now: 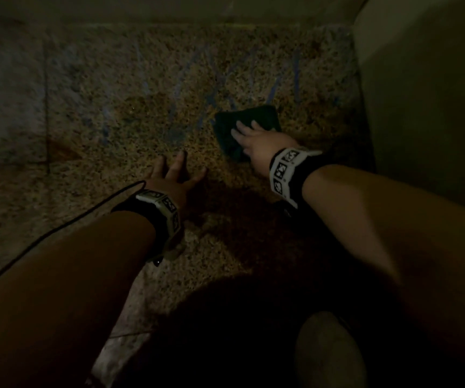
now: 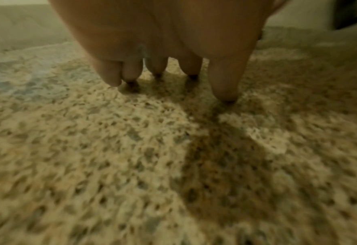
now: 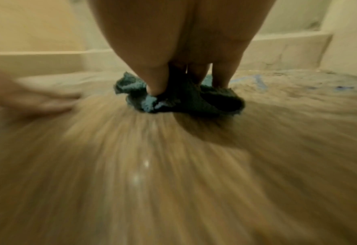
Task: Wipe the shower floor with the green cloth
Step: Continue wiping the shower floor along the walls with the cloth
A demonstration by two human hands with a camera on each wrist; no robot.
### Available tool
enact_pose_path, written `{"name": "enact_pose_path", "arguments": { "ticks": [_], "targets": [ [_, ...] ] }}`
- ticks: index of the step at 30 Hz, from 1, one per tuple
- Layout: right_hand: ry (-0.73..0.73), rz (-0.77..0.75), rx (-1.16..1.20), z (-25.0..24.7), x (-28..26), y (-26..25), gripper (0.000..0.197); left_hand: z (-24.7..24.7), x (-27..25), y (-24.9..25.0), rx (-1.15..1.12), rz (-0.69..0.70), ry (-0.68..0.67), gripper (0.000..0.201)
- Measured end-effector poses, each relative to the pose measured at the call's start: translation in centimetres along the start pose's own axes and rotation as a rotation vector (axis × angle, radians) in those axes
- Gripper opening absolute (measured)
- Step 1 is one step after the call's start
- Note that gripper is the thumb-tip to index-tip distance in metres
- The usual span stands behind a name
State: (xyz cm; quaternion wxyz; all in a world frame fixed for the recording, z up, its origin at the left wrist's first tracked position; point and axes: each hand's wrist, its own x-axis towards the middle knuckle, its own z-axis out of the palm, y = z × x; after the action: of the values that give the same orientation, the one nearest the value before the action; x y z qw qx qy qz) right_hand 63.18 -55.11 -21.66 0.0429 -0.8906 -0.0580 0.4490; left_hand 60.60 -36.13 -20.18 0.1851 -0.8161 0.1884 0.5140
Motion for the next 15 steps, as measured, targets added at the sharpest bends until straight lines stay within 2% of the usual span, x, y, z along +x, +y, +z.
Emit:
{"name": "enact_pose_path", "arguments": {
  "ticks": [3,5,9,13,15],
  "targets": [
    [-0.043,0.063,-0.004,-2.3,1.5,-1.5,0.065,-0.3,0.0,-0.6,0.008,0.038,-0.016,0.109],
    [-0.064,0.086,-0.005,-2.4,1.4,-2.0,0.064,0.3,0.3,-1.5,-0.028,0.065,0.031,0.096],
    [-0.085,0.054,-0.017,0.2,-0.8,-2.9,0.062,1.7,1.1,-3.3,0.033,0.119,0.153,0.085],
    [-0.12,0.038,-0.036,2.9,-1.6,-4.4,0.059,2.2,1.0,-4.9,-0.031,0.073,0.154,0.085],
    [-0.078,0.048,-0.023,3.1,-1.9,-4.5,0.058,2.4,1.0,-5.8,-0.068,0.077,0.161,0.083]
  ]
}}
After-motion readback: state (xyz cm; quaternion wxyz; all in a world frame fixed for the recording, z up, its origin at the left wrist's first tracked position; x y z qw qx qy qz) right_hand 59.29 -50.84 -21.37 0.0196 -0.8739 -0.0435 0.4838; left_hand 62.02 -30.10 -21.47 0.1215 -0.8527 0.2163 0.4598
